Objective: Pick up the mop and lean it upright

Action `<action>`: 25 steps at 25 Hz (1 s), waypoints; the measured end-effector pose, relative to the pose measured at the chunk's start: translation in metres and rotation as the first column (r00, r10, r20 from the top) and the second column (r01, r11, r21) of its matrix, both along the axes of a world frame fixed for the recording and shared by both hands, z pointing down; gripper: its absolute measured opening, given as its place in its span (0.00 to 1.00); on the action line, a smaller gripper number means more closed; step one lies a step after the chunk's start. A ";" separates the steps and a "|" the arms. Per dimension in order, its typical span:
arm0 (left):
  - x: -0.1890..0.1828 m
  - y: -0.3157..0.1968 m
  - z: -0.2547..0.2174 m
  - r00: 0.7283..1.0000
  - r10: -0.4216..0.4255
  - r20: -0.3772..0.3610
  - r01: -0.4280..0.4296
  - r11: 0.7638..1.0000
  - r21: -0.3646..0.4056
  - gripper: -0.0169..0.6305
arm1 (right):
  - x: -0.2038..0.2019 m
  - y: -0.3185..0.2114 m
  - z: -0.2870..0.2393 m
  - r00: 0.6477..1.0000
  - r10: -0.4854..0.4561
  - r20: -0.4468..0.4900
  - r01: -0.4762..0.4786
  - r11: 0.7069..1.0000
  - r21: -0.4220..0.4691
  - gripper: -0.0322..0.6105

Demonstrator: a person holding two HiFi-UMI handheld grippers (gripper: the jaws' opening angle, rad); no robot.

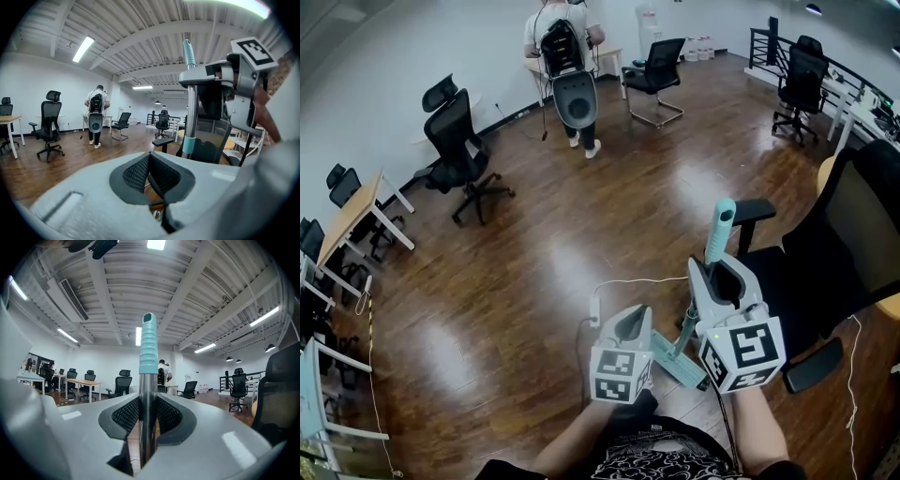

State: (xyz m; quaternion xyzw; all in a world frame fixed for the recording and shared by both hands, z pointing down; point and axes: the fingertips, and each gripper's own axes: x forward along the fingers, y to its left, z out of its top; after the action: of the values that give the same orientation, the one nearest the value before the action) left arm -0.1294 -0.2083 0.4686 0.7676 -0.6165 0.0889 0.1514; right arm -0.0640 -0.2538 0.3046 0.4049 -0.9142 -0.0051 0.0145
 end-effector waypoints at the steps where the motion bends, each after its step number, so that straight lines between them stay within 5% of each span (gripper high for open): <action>1: 0.001 0.000 -0.001 1.000 0.004 -0.013 -0.004 1.000 0.001 0.03 | 0.001 0.000 0.001 1.000 0.003 -0.001 -0.003 1.000 -0.001 0.19; 11: 0.011 -0.011 0.001 0.999 0.026 -0.026 -0.026 1.000 0.000 0.03 | 0.020 -0.013 0.022 0.998 0.065 -0.012 -0.066 0.997 -0.031 0.19; 25: 0.047 -0.060 0.005 0.990 0.138 -0.029 -0.139 0.990 -0.037 0.03 | 0.058 -0.054 0.118 0.980 0.196 -0.036 -0.199 0.959 -0.200 0.19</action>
State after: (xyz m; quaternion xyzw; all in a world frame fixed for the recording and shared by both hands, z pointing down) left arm -0.0828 -0.2686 0.4732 0.8065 -0.5579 0.1008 0.1678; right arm -0.0064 -0.3077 0.4222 0.4903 -0.8649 0.0865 0.0634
